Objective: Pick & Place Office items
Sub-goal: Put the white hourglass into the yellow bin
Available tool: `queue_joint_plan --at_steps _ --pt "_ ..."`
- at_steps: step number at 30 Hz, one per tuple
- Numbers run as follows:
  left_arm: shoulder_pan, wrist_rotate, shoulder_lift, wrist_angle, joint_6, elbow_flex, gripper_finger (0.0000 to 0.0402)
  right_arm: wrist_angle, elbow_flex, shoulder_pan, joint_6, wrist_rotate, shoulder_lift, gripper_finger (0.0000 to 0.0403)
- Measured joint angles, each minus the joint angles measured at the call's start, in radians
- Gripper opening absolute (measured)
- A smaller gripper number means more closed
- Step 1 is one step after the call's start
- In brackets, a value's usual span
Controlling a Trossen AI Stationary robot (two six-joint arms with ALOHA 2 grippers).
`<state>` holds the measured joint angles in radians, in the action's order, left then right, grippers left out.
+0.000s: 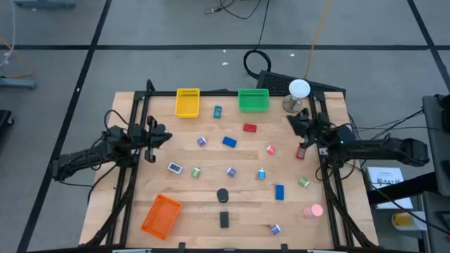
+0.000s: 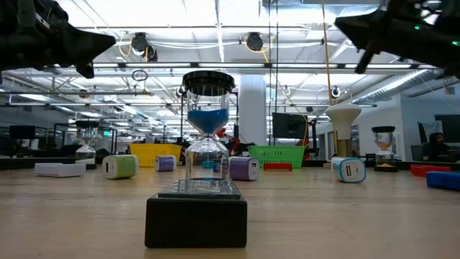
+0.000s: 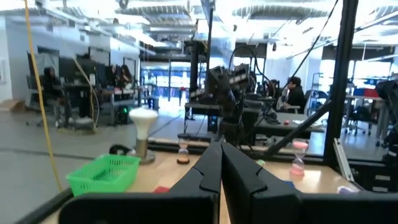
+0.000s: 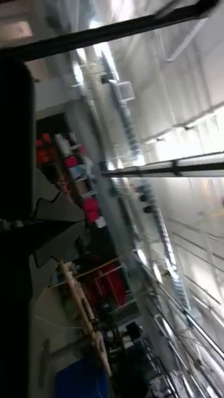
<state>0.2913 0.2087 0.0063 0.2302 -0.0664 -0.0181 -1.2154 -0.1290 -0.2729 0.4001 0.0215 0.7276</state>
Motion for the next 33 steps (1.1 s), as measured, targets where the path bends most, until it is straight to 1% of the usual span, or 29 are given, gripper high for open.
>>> queue_joint_plan --at_steps 3,7,9,13,20,22,26,29,33 --pt "0.0 -0.002 0.0 0.026 -0.023 0.0 0.0005 0.0 -0.059 0.0 -0.046 -0.006 0.096 0.0" --pt "0.0 -0.009 0.0 0.03 -0.041 0.0 0.0005 0.031 -0.132 0.0 -0.116 -0.071 0.207 0.0" --pt "0.0 -0.009 0.0 0.031 -0.041 0.0 0.0005 0.06 -0.174 0.0 -0.136 -0.08 0.243 0.0" --pt "0.0 -0.008 0.0 0.034 -0.048 0.0 0.0005 0.186 -0.243 0.0 -0.169 -0.076 0.298 0.0" --pt "-0.001 0.0 0.0 0.073 -0.076 0.0 0.0005 0.405 -0.355 0.0 -0.256 -0.077 0.338 0.0" --pt "-0.001 0.0 0.0 0.086 -0.096 0.0 0.0005 0.445 -0.365 0.0 -0.263 -0.076 0.348 0.0" --pt "0.0 -0.013 0.004 0.086 -0.12 0.0 0.0005 0.465 -0.367 0.0 -0.264 -0.077 0.396 0.0" --pt "0.0 -0.077 0.03 0.081 -0.155 0.0 0.0005 0.46 -0.367 -0.002 -0.288 -0.077 0.448 0.0" --pt "0.0 -0.212 0.115 0.084 -0.152 0.0 0.0005 0.458 -0.376 -0.023 -0.301 -0.077 0.504 0.0"
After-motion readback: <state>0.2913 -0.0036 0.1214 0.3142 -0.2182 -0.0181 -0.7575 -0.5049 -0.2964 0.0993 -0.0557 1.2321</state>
